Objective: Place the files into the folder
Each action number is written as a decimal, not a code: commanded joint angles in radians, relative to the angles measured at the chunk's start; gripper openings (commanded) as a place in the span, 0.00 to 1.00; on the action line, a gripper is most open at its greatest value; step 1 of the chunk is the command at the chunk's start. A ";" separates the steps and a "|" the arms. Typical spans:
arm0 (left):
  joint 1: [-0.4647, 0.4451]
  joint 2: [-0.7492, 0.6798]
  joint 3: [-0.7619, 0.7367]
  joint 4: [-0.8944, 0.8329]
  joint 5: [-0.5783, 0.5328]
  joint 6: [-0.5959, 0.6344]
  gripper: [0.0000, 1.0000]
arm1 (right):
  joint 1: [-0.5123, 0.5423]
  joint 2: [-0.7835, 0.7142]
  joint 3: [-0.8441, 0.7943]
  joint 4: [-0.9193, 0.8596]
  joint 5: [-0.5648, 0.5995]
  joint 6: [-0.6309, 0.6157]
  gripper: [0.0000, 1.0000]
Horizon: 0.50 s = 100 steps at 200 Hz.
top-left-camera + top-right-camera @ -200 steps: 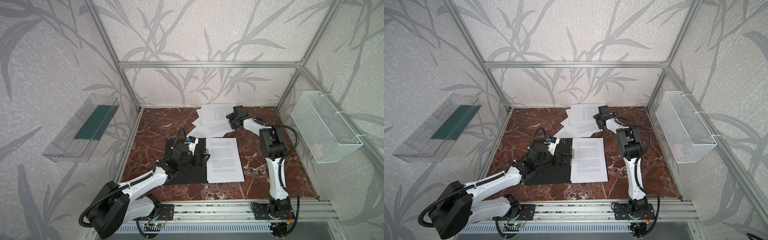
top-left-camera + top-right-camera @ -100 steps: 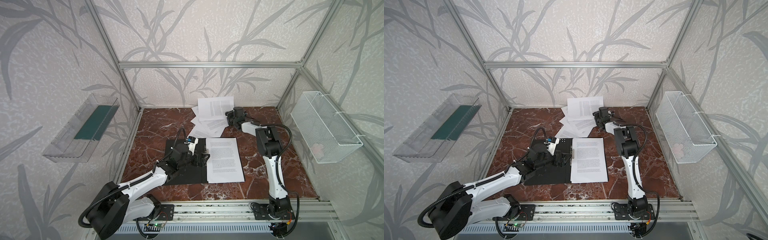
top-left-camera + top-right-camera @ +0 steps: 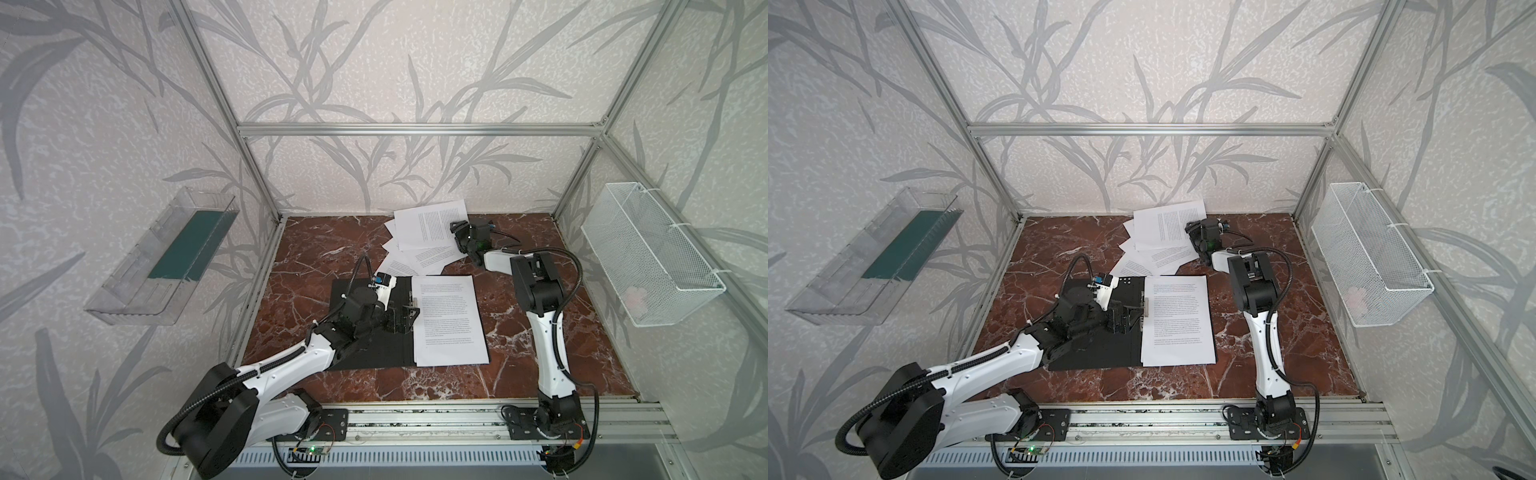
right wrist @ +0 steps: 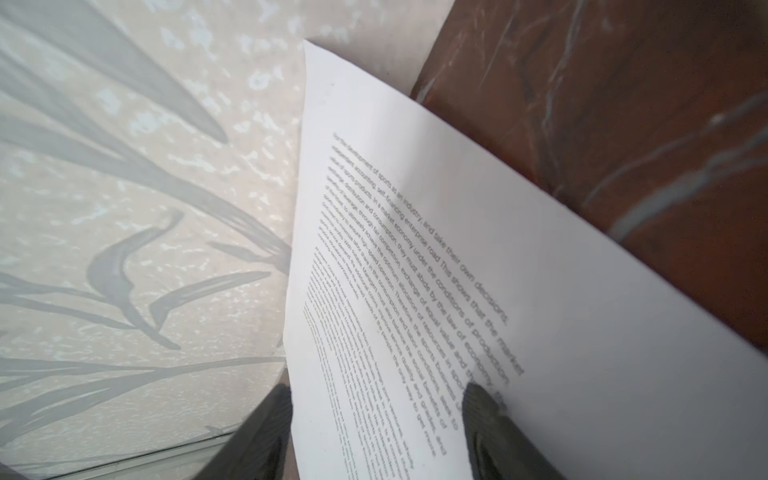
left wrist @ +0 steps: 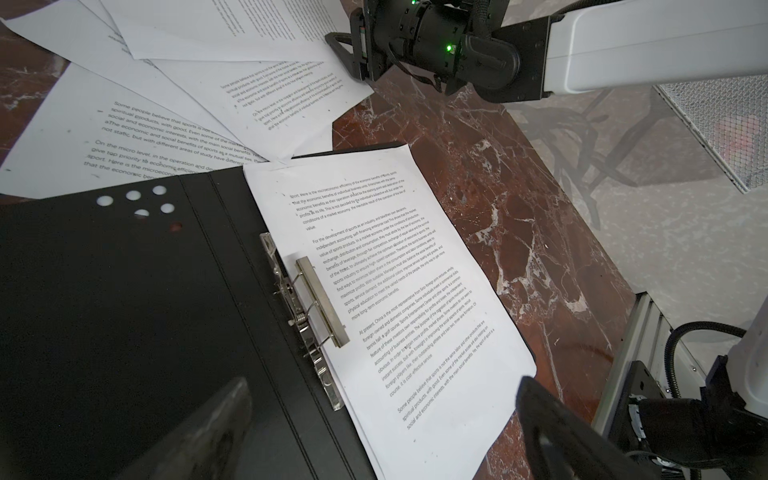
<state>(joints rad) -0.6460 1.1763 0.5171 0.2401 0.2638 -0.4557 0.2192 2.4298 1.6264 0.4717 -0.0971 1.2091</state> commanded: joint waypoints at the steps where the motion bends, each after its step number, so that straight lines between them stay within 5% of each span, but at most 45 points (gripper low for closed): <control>1: 0.004 -0.039 0.000 -0.002 -0.060 -0.002 0.99 | -0.018 -0.074 0.065 -0.227 -0.057 -0.158 0.67; 49: 0.014 -0.046 0.052 -0.071 -0.162 -0.052 0.99 | -0.003 -0.073 0.283 -0.695 -0.155 -0.433 0.69; 100: 0.077 0.069 0.205 -0.112 -0.133 -0.159 0.99 | 0.088 0.019 0.562 -1.017 -0.211 -0.714 0.69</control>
<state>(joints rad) -0.6125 1.2003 0.6525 0.1436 0.1303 -0.5434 0.2455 2.4214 2.0842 -0.3355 -0.2493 0.6807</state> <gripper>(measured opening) 0.991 0.691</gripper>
